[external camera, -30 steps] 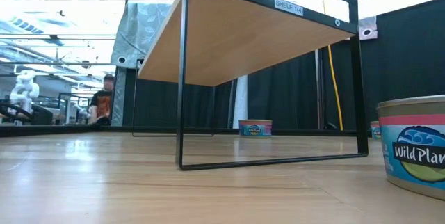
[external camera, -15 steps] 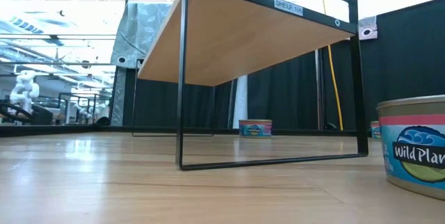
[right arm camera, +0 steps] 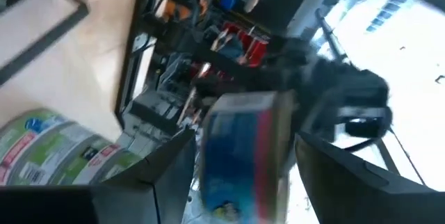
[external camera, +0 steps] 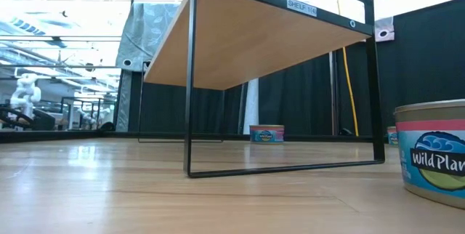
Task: Stack canned seafood by type on shelf
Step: Put the blue-pink tuna can on the shelf
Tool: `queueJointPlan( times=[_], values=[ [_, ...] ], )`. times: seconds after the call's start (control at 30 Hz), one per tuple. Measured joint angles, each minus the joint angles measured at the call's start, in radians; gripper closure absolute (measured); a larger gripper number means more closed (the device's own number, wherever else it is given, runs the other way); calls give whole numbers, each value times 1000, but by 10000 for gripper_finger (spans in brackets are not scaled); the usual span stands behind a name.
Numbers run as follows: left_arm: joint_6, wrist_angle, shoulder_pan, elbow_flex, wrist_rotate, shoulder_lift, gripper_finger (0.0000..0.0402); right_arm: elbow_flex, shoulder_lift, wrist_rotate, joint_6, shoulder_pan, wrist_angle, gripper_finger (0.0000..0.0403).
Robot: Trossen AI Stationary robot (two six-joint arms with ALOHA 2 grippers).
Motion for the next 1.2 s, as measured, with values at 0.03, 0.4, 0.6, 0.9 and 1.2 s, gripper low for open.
queueJointPlan(
  times=[0.03,0.4,0.6,0.9,1.2],
  values=[
    [0,-2,0,0,4,0,203,0,0,1,4,-7,-17,168],
    [-16,-17,0,0,43,4,200,0,0,-7,-13,-49,-28,170],
    [-15,-20,8,0,41,3,200,0,0,-7,-17,-60,-28,221],
    [13,-31,10,0,41,3,194,0,0,-7,-4,-60,-33,229],
    [-41,-31,17,0,67,3,203,0,0,-3,-35,-70,-32,199]
  ],
)
